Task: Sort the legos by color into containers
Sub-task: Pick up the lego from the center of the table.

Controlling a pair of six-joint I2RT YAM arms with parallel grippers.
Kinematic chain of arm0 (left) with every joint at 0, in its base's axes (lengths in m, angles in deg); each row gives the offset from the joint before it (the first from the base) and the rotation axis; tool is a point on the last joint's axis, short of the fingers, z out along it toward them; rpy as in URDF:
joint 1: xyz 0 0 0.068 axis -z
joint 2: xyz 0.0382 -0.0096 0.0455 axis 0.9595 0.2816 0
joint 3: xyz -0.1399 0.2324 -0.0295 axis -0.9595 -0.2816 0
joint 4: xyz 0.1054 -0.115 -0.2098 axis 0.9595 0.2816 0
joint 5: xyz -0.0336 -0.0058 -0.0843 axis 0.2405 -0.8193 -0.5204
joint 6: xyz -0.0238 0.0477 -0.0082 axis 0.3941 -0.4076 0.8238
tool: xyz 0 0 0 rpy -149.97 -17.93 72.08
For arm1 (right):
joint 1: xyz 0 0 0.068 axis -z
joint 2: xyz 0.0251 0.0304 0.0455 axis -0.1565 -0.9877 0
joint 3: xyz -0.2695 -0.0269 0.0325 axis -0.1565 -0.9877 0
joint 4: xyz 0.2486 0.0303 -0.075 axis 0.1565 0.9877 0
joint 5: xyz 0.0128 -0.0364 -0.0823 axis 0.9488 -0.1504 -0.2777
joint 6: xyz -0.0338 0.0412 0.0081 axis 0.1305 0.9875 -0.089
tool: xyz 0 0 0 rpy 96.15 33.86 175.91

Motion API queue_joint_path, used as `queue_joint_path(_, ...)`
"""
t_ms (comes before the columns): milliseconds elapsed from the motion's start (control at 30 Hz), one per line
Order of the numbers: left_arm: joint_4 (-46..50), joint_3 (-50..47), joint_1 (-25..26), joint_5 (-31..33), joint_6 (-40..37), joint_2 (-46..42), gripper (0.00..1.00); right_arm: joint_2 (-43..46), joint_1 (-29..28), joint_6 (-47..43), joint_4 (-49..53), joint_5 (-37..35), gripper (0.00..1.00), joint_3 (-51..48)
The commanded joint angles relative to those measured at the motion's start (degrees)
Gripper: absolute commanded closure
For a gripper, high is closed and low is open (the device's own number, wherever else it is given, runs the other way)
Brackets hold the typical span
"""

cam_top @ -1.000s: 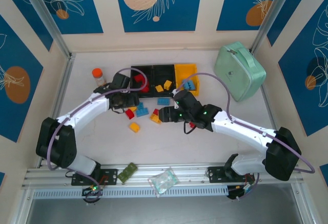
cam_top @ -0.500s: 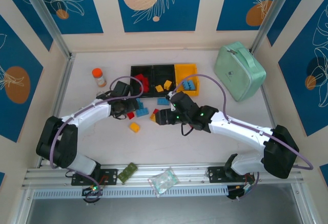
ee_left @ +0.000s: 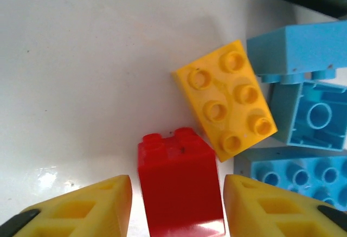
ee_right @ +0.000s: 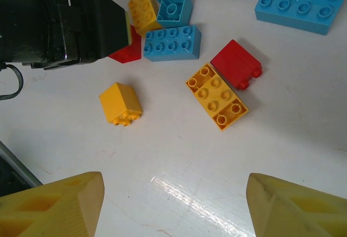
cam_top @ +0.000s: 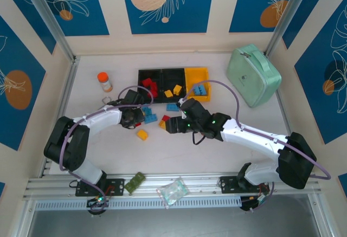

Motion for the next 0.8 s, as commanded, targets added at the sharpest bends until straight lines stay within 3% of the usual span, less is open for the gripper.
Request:
queue_joint_path(0,0.63,-1.15,0.44,1.78,-0.47,0.16,0.54,1.51,0.43,0.55,-0.76,0.15,0.30,-0.91)
queue_joint_path(167,1.67,-1.63,0.34,2.44,-2.08,-0.36,0.67,1.77,0.61,0.88,-1.06,0.06,0.30,-1.43)
queue_joint_path(500,5.96,0.46,0.33,3.33,-6.74,-4.01,0.70,2.42,0.67,1.33,-1.51,-0.07,0.30,-2.24)
queue_joint_path(767,9.69,7.71,0.31,2.46,-10.70,-6.45,0.69,3.35,1.12,0.73,-1.23,-0.46,0.30,-1.97)
